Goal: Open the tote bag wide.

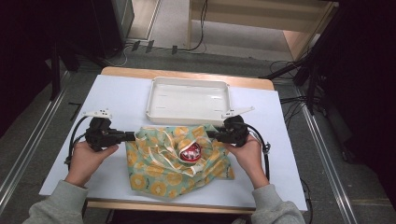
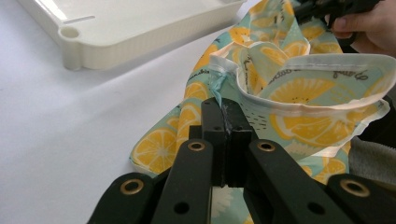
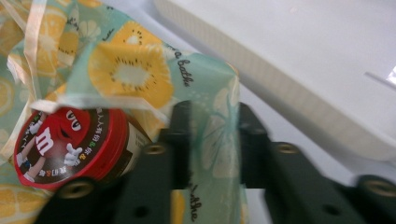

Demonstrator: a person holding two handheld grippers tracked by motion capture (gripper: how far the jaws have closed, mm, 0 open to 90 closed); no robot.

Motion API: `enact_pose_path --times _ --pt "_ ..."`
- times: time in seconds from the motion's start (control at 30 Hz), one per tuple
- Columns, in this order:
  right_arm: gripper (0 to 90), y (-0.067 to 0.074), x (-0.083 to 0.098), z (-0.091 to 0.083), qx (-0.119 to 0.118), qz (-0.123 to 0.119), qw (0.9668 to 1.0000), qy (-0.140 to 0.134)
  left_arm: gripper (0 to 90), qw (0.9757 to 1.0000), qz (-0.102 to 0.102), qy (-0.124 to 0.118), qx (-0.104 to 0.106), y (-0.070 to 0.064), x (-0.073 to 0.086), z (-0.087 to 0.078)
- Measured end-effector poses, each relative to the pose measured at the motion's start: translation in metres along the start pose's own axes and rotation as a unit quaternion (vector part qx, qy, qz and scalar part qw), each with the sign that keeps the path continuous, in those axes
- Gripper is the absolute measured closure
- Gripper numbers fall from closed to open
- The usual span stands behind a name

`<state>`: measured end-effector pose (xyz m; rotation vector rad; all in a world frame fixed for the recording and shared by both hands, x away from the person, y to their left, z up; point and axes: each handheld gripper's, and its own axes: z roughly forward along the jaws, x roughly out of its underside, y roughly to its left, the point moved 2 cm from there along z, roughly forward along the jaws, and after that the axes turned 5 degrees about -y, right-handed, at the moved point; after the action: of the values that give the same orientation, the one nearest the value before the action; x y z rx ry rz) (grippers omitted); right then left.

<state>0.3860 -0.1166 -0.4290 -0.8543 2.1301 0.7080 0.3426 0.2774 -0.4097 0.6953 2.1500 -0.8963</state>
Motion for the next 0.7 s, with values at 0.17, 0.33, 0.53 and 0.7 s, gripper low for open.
enact_pose_path --times 0.17,0.33,0.53,0.7 --pt "90.0 -0.007 -0.005 -0.019 0.012 0.024 0.9988 -0.042 90.0 1.0 -0.003 -0.008 -0.001 0.002 0.0 -0.004" --pt "90.0 -0.012 -0.004 -0.029 0.016 0.027 0.9983 -0.049 90.0 1.0 -0.005 -0.005 0.0 0.003 0.0 -0.002" --pt "90.0 -0.015 0.0 -0.032 0.01 0.032 0.9983 -0.048 90.0 1.0 -0.006 0.003 -0.007 0.005 0.0 0.001" --pt "89.8 -0.02 0.005 -0.026 0.013 0.043 0.9985 -0.033 86.1 0.9998 -0.007 0.007 -0.017 0.008 0.001 0.001"
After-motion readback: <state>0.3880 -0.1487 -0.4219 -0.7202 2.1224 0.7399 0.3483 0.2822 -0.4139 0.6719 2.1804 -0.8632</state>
